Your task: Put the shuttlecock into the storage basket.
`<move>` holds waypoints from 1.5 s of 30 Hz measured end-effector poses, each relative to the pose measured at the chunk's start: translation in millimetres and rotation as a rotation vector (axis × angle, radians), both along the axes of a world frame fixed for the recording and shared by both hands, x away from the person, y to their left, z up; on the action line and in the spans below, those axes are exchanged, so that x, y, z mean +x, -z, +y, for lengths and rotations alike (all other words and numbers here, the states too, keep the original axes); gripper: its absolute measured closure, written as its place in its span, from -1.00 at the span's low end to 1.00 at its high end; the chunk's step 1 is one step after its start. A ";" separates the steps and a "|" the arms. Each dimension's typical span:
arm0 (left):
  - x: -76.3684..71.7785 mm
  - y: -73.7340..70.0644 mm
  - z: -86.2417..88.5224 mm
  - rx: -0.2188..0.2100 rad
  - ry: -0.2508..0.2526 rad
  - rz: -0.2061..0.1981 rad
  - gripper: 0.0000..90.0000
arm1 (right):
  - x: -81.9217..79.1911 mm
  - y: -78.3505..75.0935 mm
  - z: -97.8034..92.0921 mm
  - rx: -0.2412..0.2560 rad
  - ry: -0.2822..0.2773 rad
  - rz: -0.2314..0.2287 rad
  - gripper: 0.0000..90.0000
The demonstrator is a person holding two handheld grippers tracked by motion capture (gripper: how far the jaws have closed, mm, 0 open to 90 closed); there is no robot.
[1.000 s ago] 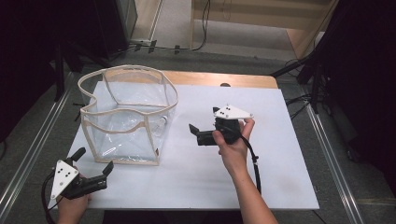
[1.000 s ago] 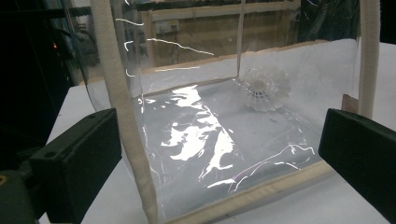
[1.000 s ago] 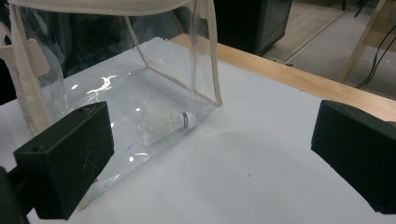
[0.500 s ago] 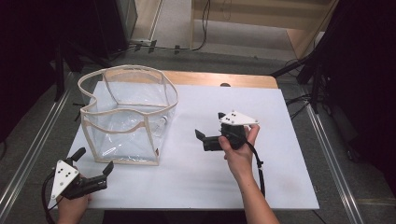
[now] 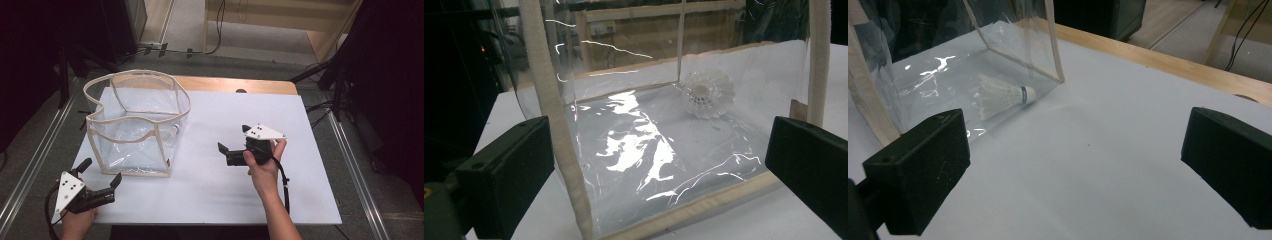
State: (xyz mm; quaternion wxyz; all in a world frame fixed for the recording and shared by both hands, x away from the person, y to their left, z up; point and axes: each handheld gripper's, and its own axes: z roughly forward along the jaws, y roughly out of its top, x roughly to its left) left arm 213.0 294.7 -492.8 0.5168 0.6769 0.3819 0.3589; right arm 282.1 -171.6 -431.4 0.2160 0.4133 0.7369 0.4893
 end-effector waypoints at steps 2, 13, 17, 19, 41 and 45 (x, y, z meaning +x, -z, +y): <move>0.0 0.0 0.0 0.000 0.000 0.000 -1.00 | -0.8 1.4 -2.5 -0.003 0.006 -0.002 -1.00; -0.1 0.1 -0.4 0.001 -0.002 0.002 -1.00 | -9.1 11.4 -21.9 -0.007 0.041 0.008 -1.00; -0.2 0.0 -0.5 0.001 -0.003 0.002 -1.00 | -11.5 14.1 -28.5 -0.007 0.056 0.011 -1.00; -0.2 0.2 -0.6 0.001 -0.002 0.002 -1.00 | -12.9 15.0 -31.3 -0.011 0.063 0.006 -1.00; -0.2 0.2 -0.6 0.003 -0.005 0.002 -1.00 | -24.5 27.2 -65.1 -0.012 0.118 0.025 -1.00; -0.2 0.2 -0.8 0.004 -0.006 0.003 -1.00 | -28.1 28.7 -70.1 -0.016 0.109 0.017 -1.00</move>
